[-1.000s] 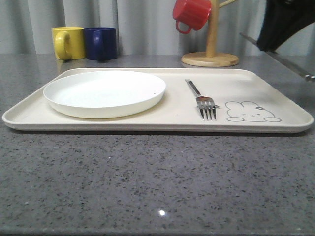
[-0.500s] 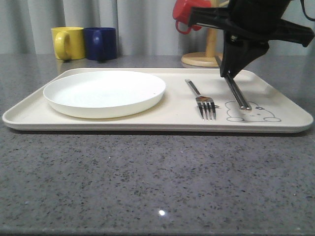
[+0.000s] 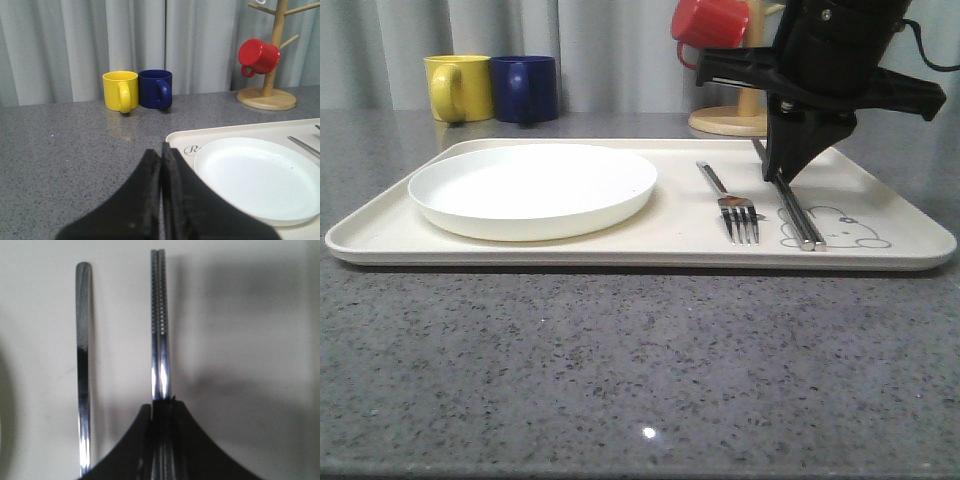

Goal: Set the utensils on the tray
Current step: 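Lower the chopsticks beside the fork, open the right gripper, lift, then move the right gripper down and grasp the silver spoon handle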

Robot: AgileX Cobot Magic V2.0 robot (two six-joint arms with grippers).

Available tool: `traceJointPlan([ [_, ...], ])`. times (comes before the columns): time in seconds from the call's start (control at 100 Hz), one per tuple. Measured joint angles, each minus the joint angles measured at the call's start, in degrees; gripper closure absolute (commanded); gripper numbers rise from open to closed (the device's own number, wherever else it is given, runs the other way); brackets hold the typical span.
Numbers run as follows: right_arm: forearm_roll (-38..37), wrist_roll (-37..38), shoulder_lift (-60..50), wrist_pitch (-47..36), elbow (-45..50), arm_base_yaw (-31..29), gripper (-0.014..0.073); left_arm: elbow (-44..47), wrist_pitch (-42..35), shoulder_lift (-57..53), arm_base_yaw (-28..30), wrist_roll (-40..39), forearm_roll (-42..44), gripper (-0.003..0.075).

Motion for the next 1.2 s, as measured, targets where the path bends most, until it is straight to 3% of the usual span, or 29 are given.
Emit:
traceJointPlan([
  [0.16, 0.00, 0.10, 1.10, 0.00, 0.00, 0.00, 0.0403, 0.00, 0.00, 0.00, 0.00, 0.00, 0.00, 0.0738],
  [0.35, 0.00, 0.10, 1.11, 0.00, 0.00, 0.00, 0.0250, 0.00, 0.00, 0.00, 0.00, 0.00, 0.00, 0.0738],
  [0.71, -1.92, -1.50, -4.76, 1.37, 0.00, -0.62, 0.0242, 0.00, 0.00, 0.00, 0.00, 0.00, 0.00, 0.0738],
  [1.01, -1.69, -15.16, -9.48, 10.02, 0.00, -12.07, 0.0242, 0.00, 0.00, 0.00, 0.00, 0.00, 0.00, 0.0738],
  [1.2, 3.96, -25.97, -9.59, 11.71, 0.00, -21.81, 0.0242, 0.00, 0.00, 0.00, 0.00, 0.00, 0.00, 0.0738],
])
